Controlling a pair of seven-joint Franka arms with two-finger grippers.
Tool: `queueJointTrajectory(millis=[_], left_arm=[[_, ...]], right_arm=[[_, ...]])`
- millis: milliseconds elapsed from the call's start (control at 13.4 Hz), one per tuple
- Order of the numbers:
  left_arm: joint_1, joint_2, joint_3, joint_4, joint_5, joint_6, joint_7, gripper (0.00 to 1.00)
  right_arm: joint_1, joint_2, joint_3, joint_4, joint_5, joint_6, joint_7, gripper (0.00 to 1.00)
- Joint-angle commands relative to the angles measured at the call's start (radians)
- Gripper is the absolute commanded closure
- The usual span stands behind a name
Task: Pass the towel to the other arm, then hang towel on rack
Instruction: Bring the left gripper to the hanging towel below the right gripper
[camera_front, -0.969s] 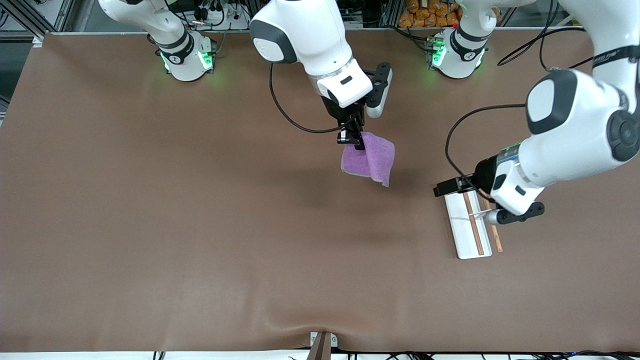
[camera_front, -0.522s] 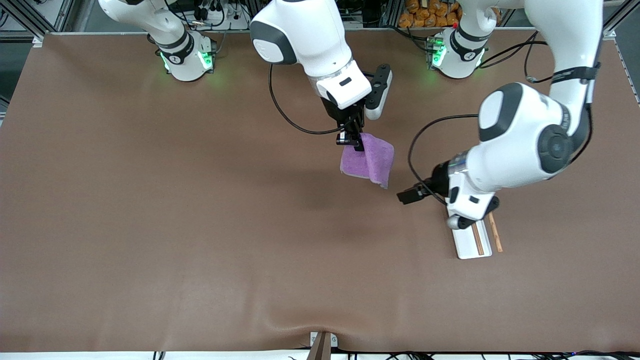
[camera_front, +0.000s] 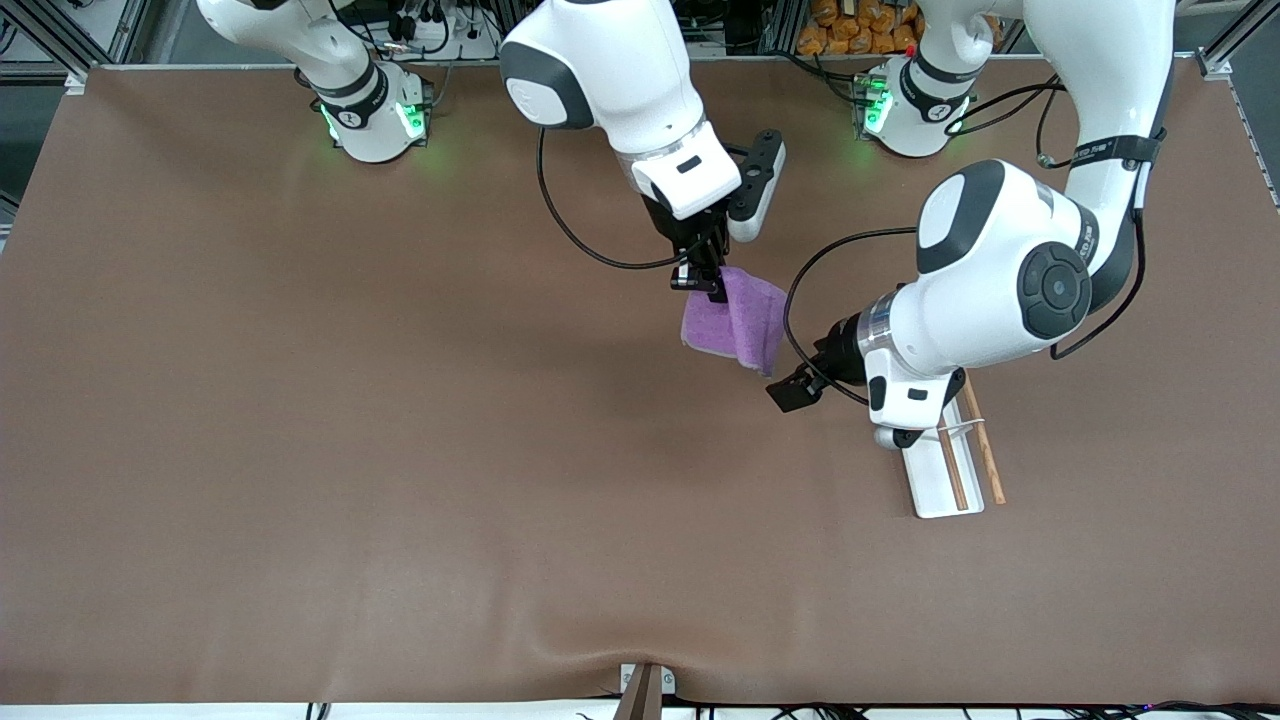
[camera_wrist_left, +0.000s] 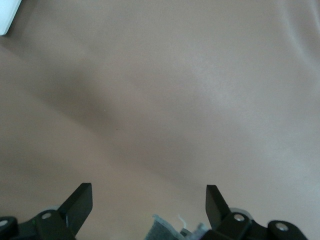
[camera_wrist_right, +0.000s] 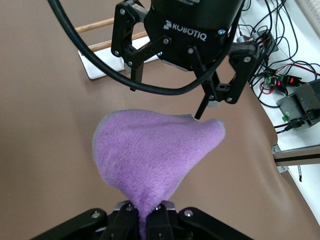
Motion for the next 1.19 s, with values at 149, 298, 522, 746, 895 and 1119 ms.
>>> queueJointTrajectory(millis=[149,298,522,746,895,1119], left_arm=[[-0.032,0.008,0.006,0.049,-0.012,-0.003,-0.111,0.0],[-0.034,0.008,0.004,0.053,-0.011,-0.003,-0.108,0.0],[-0.046,0.01,0.004,0.053,-0.011,-0.003,-0.094,0.0],[-0.046,0.015,0.003,0.056,-0.012,-0.003,-0.086,0.0],[-0.046,0.012,0.003,0.056,-0.024,-0.003,-0.086,0.15],[-0.046,0.007,0.003,0.056,-0.049,-0.003,-0.088,0.35]], right_arm=[[0.009,0.0,-0.003,0.007,-0.029,0.002,0.033,1.0],[0.009,0.0,-0.003,0.007,-0.028,0.002,0.034,1.0],[0.009,0.0,-0.003,0.007,-0.029,0.004,0.048,1.0],[0.009,0.0,-0.003,0.007,-0.028,0.004,0.05,1.0],[0.009,0.0,-0.005,0.007,-0.028,0.004,0.05,1.0],[0.009,0.0,-0.005,0.005,-0.028,0.006,0.05,1.0]])
